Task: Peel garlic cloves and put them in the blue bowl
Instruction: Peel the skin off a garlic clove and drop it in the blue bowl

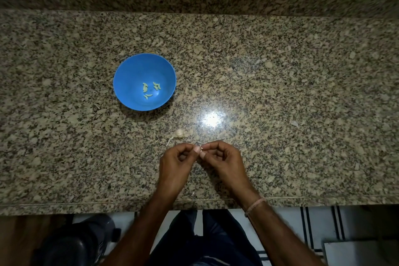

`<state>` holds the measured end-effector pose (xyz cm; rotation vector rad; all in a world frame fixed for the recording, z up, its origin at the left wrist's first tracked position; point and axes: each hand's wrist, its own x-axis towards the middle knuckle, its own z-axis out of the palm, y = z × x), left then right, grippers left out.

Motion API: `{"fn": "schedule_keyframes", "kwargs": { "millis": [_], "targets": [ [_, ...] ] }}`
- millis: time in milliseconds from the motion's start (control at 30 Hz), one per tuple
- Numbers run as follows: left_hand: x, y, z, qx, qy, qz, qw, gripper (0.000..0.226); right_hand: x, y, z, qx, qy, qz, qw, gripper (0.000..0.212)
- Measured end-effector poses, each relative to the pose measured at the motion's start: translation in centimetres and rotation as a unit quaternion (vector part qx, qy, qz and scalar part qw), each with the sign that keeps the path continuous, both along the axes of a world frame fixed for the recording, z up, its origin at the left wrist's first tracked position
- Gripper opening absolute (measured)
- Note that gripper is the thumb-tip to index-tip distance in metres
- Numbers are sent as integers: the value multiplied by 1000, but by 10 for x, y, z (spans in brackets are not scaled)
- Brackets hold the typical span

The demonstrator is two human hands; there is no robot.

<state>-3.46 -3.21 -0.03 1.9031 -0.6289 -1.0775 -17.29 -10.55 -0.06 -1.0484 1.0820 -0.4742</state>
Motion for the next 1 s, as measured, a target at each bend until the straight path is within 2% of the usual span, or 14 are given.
{"fn": "schedule_keyframes", "kwargs": {
  "millis": [167,400,533,667,833,1000],
  "targets": [
    [2,-3,3,1,12,-3,1000,10,1,1,-2,-49,25,12,998,9],
    [1,-1,-1,15,33,-15,999,19,0,7,-4,-65,31,4,997,10],
    [-5,1,-3,13,45,-1,999,29,4,8,0,-26,14,-15,999,10],
    [-8,1,-5,14,19,0,1000,22,7,9,3,66,-41,-52,996,12],
    [-12,0,-4,15,-44,-4,999,13,6,10,2,42,-39,-40,998,13],
    [-11,0,0,14,-45,-4,999,13,5,6,-2,69,-35,-40,996,12]
  ]
}}
